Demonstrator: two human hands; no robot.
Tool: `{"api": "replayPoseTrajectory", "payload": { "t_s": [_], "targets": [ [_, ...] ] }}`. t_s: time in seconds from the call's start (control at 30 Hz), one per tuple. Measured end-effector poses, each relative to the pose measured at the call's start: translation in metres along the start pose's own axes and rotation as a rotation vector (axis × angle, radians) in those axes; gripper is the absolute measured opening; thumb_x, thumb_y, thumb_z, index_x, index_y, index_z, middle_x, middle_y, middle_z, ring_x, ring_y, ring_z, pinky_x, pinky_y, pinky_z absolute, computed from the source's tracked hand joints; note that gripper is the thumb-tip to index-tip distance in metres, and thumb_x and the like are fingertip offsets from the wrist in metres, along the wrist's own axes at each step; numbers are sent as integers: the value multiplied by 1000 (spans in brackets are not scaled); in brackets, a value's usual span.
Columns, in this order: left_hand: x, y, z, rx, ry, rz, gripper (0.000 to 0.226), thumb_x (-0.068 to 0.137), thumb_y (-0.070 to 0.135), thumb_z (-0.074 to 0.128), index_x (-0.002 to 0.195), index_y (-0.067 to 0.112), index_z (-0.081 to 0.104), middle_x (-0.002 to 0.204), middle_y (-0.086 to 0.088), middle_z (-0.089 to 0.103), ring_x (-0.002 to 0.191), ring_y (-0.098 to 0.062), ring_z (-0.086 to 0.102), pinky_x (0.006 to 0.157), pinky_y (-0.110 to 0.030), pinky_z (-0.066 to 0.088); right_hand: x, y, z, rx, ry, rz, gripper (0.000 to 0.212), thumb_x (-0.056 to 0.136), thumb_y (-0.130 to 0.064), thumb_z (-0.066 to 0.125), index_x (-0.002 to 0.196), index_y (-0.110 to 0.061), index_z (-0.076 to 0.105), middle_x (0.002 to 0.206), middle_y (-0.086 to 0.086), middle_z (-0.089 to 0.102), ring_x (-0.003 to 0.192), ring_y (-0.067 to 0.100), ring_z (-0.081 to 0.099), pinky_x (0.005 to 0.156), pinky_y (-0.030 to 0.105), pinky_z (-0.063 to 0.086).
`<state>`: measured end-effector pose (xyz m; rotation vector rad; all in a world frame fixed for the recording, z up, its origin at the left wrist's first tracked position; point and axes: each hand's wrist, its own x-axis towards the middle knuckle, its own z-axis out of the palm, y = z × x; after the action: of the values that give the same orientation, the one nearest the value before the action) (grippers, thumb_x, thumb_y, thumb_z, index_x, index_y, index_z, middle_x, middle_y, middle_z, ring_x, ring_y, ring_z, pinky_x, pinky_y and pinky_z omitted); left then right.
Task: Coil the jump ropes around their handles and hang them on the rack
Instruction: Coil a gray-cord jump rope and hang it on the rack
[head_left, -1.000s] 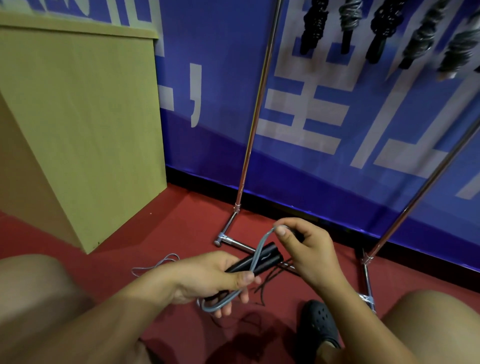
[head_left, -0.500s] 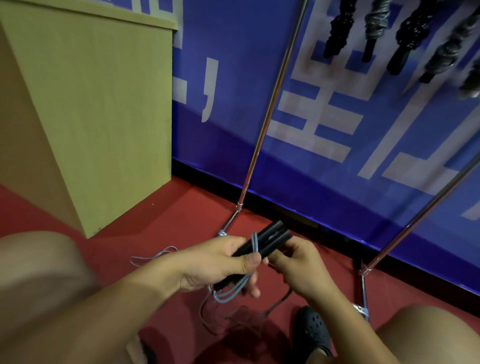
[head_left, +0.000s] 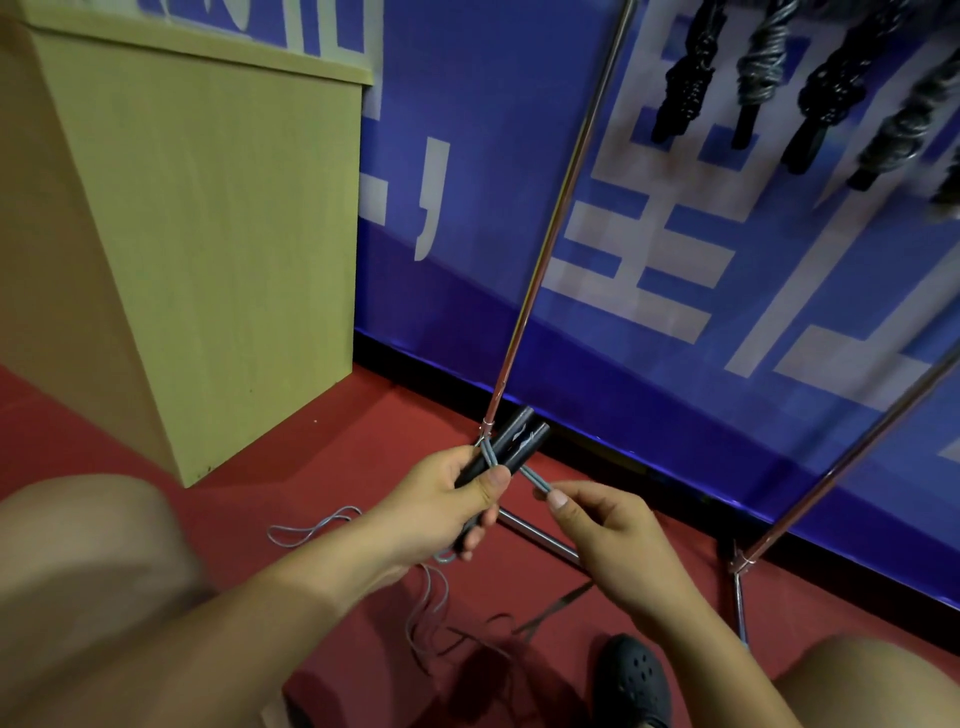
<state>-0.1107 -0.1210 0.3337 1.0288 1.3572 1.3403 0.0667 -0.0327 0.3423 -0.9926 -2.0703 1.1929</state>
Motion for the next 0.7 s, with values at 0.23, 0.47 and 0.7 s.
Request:
{"api": "replayPoseTrajectory", "payload": {
  "t_s": [0.23,0.47,0.7],
  "targets": [
    [6,-11,-2,397,116,67,17,97,31,62,86,18,59,64,0,61,47,-13,51,51,-30,45,-1,2,-3,-170,-49,17,22,97,-28,60,80,-22,74,50,-15,46,48,-2,37,51,13,31],
    [10,-17,-3,669,151,107,15,93,40,63,94,26,61,64,6,65,51,-7,56,61,-35,51,-4,5,7,-278,-88,-52,31,96,-31,60,78,-8,69,54,-10,40,51,3,33,52,27,31],
    [16,-22,-5,711,156,91,18,92,43,64,96,25,63,70,1,69,70,-17,64,69,-38,50,-5,4,9,-339,-92,-117,37,96,-31,59,78,1,64,55,-6,33,52,4,28,51,29,26]
  ]
}}
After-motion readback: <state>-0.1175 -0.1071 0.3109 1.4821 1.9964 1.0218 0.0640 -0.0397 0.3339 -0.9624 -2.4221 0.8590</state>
